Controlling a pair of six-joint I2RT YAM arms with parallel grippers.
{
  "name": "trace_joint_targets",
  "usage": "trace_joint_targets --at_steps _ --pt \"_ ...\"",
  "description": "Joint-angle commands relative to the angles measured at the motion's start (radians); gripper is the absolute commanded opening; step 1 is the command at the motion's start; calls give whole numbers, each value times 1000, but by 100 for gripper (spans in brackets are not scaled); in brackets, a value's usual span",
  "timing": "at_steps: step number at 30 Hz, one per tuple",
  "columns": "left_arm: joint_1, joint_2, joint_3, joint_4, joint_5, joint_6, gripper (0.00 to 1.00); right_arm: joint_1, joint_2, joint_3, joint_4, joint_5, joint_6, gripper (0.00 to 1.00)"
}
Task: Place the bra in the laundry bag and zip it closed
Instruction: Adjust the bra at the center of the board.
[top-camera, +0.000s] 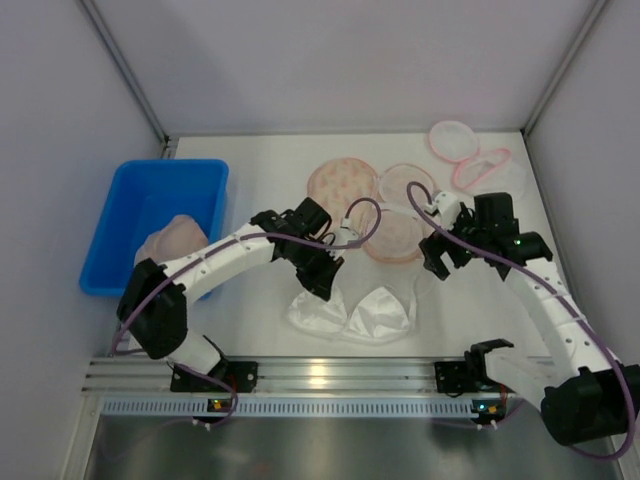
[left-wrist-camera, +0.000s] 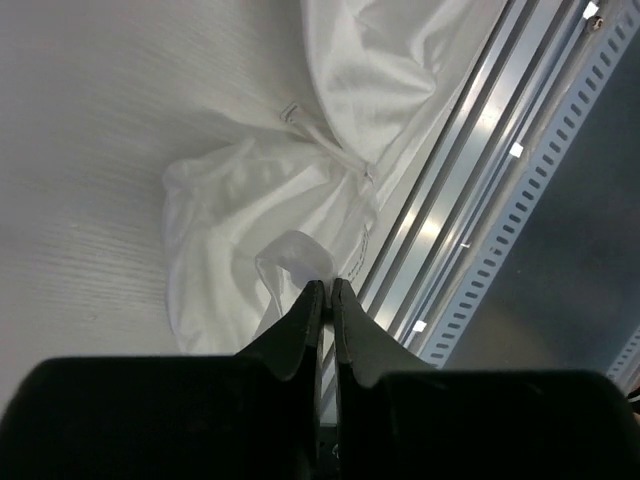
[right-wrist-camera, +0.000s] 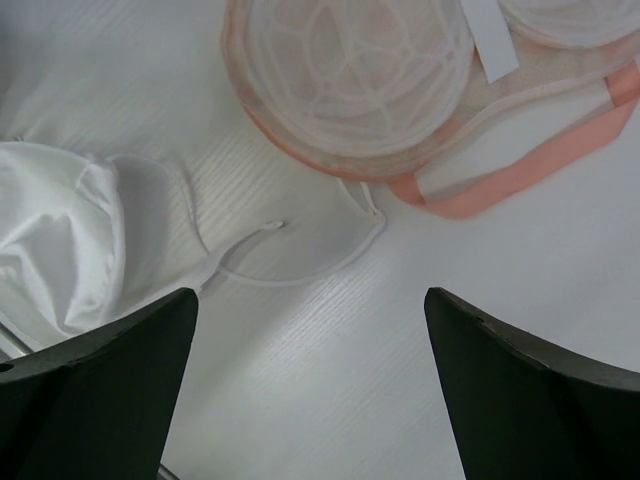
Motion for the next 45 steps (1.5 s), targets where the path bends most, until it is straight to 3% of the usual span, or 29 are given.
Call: trace_joint_targets --at_steps 1,4,7,12,20,25,34,37,42,45 --pt "-2 79 -6 120 24 -79 18 -47 35 62 -35 -113 46 94" --pt "-2 82 0 122 60 -74 35 -67 94 61 -61 -145 63 86" --pt "-8 9 6 123 41 -30 45 -77 140 55 -66 -171 83 79" --pt "-95 -88 -63 126 -78 10 45 -100 209 76 -44 -217 138 72" --pt "-311 10 -100 165 -225 12 43 -149 333 108 -93 -311 229 70" --pt "-345 134 -29 172 -279 4 43 -143 362 115 -81 -381 278 68" --pt "-359 217 12 206 -290 -22 41 -110 434 101 -46 -476 347 62" --pt "-359 232 22 206 -282 -28 37 -99 460 72 5 -525 408 58" --pt "-359 219 6 203 -316 -31 2 -59 479 36 45 -568 436 52" --pt "-356 161 -21 203 -341 -31 0 -27 480 30 46 -567 427 49"
